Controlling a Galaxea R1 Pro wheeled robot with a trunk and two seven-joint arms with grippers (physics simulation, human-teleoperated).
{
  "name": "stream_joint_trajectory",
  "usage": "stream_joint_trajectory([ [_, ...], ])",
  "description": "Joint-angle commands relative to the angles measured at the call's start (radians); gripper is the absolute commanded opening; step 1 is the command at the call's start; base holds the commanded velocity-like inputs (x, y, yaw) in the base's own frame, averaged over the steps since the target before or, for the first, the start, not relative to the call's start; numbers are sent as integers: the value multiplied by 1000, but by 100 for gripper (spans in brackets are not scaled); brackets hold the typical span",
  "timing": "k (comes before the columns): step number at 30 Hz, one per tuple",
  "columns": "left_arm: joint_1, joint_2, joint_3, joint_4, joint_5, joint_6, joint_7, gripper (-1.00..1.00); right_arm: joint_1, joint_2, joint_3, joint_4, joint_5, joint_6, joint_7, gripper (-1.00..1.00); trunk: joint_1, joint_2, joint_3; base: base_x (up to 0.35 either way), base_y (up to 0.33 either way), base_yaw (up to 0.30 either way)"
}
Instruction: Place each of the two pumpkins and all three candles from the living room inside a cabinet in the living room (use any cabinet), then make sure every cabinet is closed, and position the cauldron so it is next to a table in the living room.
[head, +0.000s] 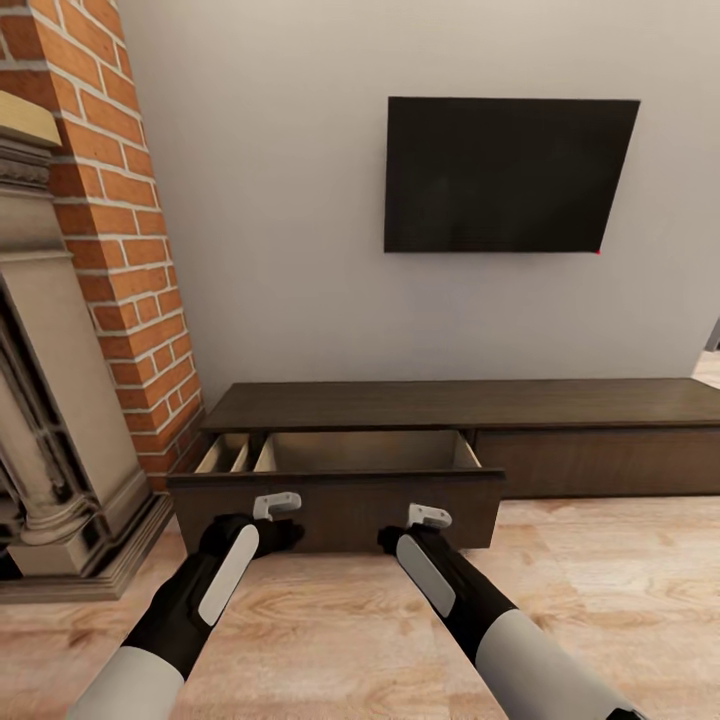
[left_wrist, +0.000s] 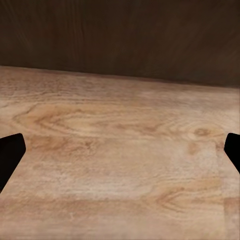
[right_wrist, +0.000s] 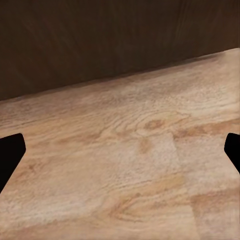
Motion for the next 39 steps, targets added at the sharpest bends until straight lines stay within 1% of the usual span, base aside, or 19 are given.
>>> stream_joint_trajectory([
  [1, -1, 0, -1, 0, 10, 0, 10, 100, -1, -1, 11, 0, -6, -6, -8, 100, 0, -1, -5, 0, 0, 0],
  [3, -1, 0, -3, 2, 9, -20, 10, 100, -1, -1, 36, 3, -7, -24, -8, 100, 1, -1, -13, 0, 0, 0],
  [6, 0, 0, -6, 4, 8, -55, 10, 100, -1, -1, 52, 6, -8, -51, -8, 100, 2, -2, -24, 0, 0, 0],
  [11, 0, 1, -7, 4, 7, -68, 11, 100, -1, -1, 55, 7, -8, -77, -6, 100, 5, -3, -44, 0, 0, 0],
  [14, 0, 1, -7, 4, 6, -79, 12, 100, -1, -1, 56, 10, -8, -94, 14, 100, 6, -4, -55, 0, 0, 0],
  [17, 0, 3, -8, 5, 6, -104, 14, 100, -1, -1, 56, 43, -8, -133, 56, 100, 7, -5, -67, 0, 0, 0],
  [19, 0, 4, -8, 6, 6, -117, 17, 100, -1, -1, 56, 61, -7, -159, 65, 100, 8, -5, -75, 0, 0, 0],
  [20, 0, 5, -8, 6, 6, -123, 19, 100, -1, -1, 56, 69, -7, -185, 69, 100, 9, -5, -79, 0, 0, 0],
  [23, 0, 6, -8, 7, 6, -128, 21, 100, -1, -2, 60, 76, -7, -228, 72, 100, 10, -6, -90, 0, 0, 0],
  [26, 0, 7, -8, 7, 5, -132, 22, 100, -1, -3, 100, 79, -7, -281, 72, 100, 11, -7, -102, 0, 0, 0],
  [28, 0, 8, -8, 7, 5, -150, 22, 100, -1, -4, 123, 80, -9, -328, 72, 100, 12, -7, -109, 0, 0, 0],
  [31, 1, 11, -8, 8, 6, -185, 22, 100, -1, -4, 139, 81, -9, -377, 72, 100, 14, -8, -121, 0, 0, 0],
  [36, 1, 12, -8, 9, -6, -197, 22, 100, -1, -4, 146, 82, -9, -391, 72, 100, 16, -9, -140, 0, 0, 0],
  [39, 2, 12, -7, 9, -20, -215, 22, 100, -1, -4, 166, 82, -9, -402, 72, 100, 17, -10, -152, 0, 0, 0],
])
